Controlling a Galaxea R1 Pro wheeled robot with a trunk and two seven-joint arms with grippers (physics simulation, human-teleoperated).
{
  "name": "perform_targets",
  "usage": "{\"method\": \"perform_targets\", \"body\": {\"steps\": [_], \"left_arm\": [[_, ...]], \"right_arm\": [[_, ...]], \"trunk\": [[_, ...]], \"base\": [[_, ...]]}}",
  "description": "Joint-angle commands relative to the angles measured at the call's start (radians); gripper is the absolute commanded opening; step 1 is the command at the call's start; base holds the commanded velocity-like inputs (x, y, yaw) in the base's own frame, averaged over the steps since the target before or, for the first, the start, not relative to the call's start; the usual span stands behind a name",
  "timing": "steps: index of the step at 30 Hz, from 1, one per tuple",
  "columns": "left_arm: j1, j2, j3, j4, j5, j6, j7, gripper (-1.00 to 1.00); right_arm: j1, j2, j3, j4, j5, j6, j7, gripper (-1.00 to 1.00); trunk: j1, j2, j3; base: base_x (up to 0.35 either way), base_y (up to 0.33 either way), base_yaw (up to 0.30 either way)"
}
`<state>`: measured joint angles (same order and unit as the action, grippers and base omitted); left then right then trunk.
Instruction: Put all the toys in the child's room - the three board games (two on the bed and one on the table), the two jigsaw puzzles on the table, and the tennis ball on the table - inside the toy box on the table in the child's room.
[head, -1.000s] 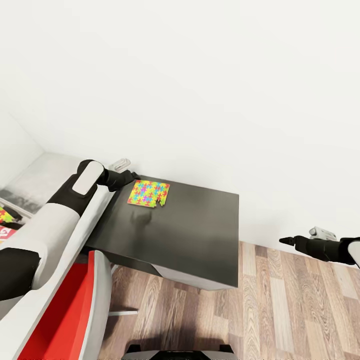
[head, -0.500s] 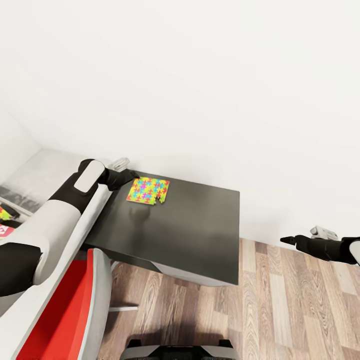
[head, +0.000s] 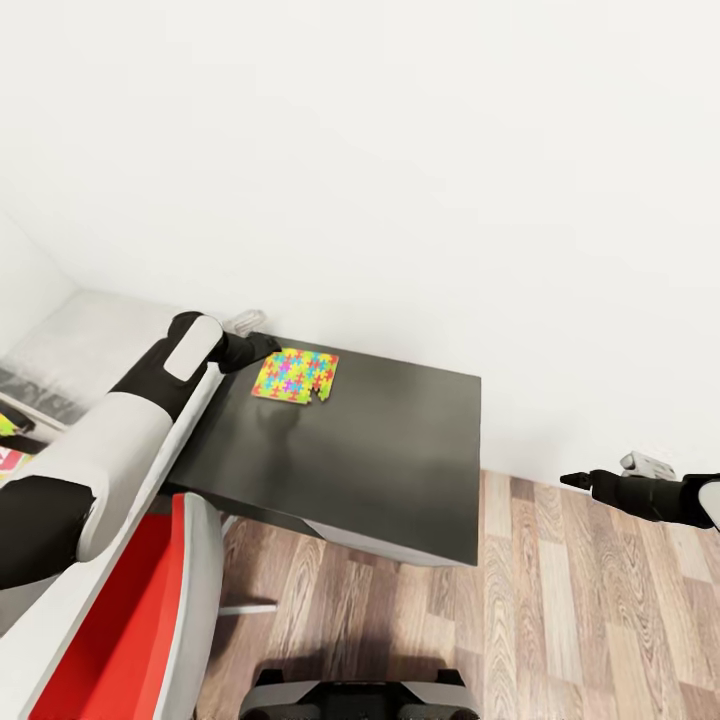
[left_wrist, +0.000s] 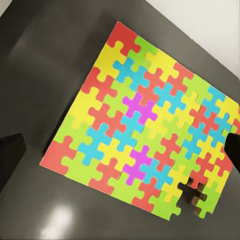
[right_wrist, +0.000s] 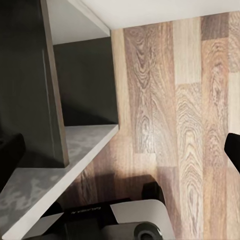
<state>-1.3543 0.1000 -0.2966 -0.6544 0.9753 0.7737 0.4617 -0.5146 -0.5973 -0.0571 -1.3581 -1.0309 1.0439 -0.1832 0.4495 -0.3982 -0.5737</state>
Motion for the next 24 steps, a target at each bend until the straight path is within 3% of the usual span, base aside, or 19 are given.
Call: {"method": "perform_targets", "body": {"steps": [1,10,24], "left_arm": [[-0.002,-0.004,-0.007,-0.001,0.006,0.0,0.01,1.0],[-0.004,-0.023,-0.009,0.0,-0.008,0.003,0.01,1.0],[0.001,-0.029,-0.01,0.001,-0.01,0.007,0.009,1.0]], "right_arm": [[-0.001,0.0,0.0,-0.001,-0.011,0.003,-0.01,1.0],[-0.001,0.001,0.0,-0.001,-0.011,0.003,-0.01,1.0],[-0.001,0.001,0.0,-0.005,-0.011,0.003,-0.01,1.0]], "trunk": [[0.0,-0.002,-0.003],[0.0,-0.002,-0.009],[0.0,-0.002,-0.011]], "base": [[0.0,0.0,0.0],[0.006,0.0,0.0],[0.094,0.0,0.0]]}}
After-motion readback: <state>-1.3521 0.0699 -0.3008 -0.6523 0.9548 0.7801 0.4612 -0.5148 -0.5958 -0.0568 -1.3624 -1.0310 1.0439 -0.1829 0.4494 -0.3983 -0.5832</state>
